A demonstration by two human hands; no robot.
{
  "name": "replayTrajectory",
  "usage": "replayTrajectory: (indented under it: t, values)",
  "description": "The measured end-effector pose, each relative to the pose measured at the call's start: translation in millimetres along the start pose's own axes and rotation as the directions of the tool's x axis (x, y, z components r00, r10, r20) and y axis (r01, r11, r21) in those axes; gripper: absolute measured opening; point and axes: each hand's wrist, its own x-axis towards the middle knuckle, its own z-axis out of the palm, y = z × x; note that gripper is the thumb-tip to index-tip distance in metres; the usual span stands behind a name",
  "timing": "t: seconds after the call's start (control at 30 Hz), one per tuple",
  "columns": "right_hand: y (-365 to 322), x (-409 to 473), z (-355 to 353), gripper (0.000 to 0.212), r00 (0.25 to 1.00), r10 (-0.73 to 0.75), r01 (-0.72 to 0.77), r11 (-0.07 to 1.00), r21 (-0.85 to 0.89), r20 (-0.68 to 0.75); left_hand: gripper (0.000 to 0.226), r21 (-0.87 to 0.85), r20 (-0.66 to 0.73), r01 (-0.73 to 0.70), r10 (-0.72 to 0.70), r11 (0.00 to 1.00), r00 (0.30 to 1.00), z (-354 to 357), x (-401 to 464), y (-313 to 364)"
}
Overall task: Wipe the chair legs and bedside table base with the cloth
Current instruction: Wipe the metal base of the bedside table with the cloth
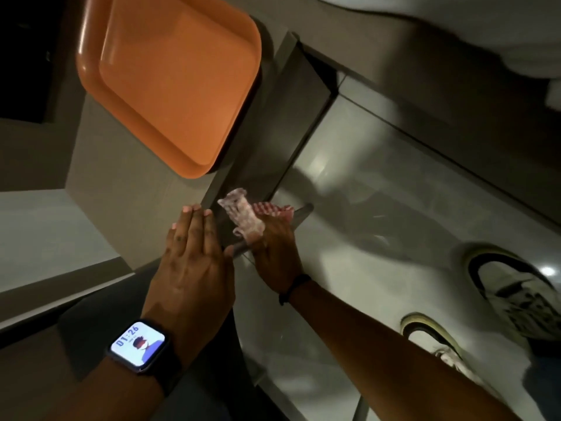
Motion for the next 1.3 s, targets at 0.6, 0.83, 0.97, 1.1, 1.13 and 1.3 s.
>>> replayTrajectory:
  t: [0.6, 0.83, 0.97, 1.1, 1.13, 1.3]
  values:
    - [35, 3, 1, 0.049, 0.994, 0.098, -0.097, 0.995, 0.034, -0.04, 0.069, -0.025, -0.052, 0.085, -0.086, 0.996, 0.995, -4, 0, 10]
    - [-47, -10, -3, 0.061, 0.994, -0.09, 0.094, 0.993, 0.075, -0.061, 0.071, -0.017, -0.02, 0.072, -0.072, 0.997, 0.997, -9, 0, 14]
    - [-11, -6, 14, 0.078, 0.999, -0.025, 0.025, 1.0, 0.007, -0.042, 0.067, -0.037, -0.047, 0.096, -0.097, 0.995, 0.994, -4, 3, 10]
    - [49, 7, 21, 0.084, 0.987, 0.163, -0.163, 0.986, 0.033, -0.011, 0.065, -0.031, -0.059, 0.11, -0.112, 0.993, 0.992, 3, 4, 5]
    - [59, 10, 21, 0.084, 0.976, 0.215, -0.216, 0.974, 0.073, 0.015, 0.065, -0.03, -0.073, 0.105, -0.107, 0.994, 0.992, 3, 4, 5]
    - [44, 2, 17, 0.076, 0.971, 0.239, -0.234, 0.947, 0.22, 0.006, 0.069, -0.017, -0.078, 0.09, -0.091, 0.996, 0.993, 0, 4, 8]
